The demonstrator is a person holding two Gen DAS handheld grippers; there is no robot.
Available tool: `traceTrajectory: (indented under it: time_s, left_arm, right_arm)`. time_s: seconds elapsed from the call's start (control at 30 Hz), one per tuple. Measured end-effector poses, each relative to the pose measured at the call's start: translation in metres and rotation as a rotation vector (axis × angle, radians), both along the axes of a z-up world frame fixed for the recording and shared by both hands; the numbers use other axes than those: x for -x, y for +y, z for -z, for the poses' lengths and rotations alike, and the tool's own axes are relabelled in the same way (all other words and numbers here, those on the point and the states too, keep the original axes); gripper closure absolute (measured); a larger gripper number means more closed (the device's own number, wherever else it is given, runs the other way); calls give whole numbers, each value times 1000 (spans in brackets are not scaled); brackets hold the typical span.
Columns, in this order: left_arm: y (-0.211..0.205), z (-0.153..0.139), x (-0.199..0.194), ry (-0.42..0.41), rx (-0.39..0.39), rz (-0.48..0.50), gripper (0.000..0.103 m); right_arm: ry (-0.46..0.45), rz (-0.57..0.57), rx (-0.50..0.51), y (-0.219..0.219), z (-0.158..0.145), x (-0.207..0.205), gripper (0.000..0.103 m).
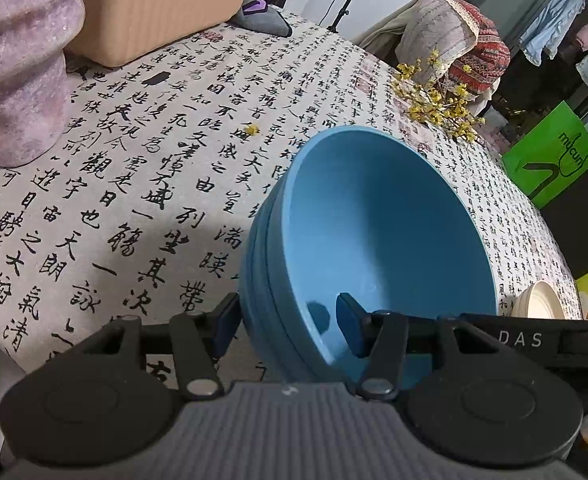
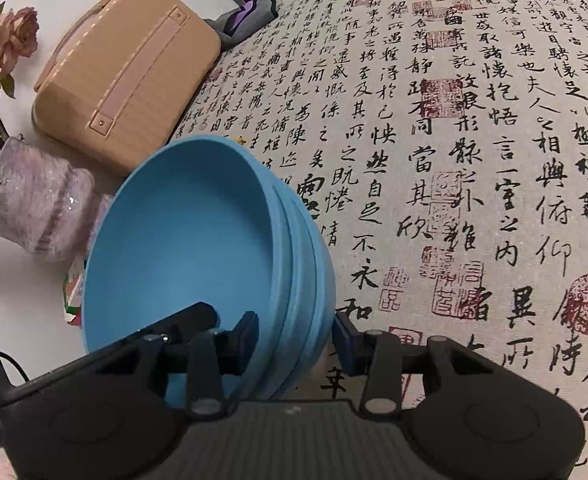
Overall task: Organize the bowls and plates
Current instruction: 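Close the left tool on the bowl stack rim while the right tool closes too, then lift the blue bowl stack and carry it toward the cream plates with both tools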
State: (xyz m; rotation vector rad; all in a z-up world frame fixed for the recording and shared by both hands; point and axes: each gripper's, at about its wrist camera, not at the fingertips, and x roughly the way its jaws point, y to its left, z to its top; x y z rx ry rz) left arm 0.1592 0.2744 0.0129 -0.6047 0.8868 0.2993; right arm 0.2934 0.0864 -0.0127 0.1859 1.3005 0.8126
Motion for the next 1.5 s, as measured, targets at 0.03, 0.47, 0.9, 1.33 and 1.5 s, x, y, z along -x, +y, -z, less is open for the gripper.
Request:
traceTrajectory:
  time_s: [0.03, 0.47, 0.9, 1.33, 1.5]
  left_arm:
    - [-1, -1, 0, -2, 0, 0, 50]
    - [-23, -9, -2, -14, -15, 12, 50]
    - [-52, -16, -8, -11, -41, 41, 50]
    - [-78, -23, -25, -24, -52, 71, 50]
    - [-88, -26, -34, -31, -57, 86, 50]
  right_arm:
    - [-1, 0, -1, -2, -1, 0, 63]
    - [-19, 16, 4, -31, -12, 3, 63]
    - [-22, 44, -10, -67, -22, 5, 63]
    - [-27, 72, -23, -100, -31, -4, 63]
    - [-30, 87, -29, -109, -31, -12, 63]
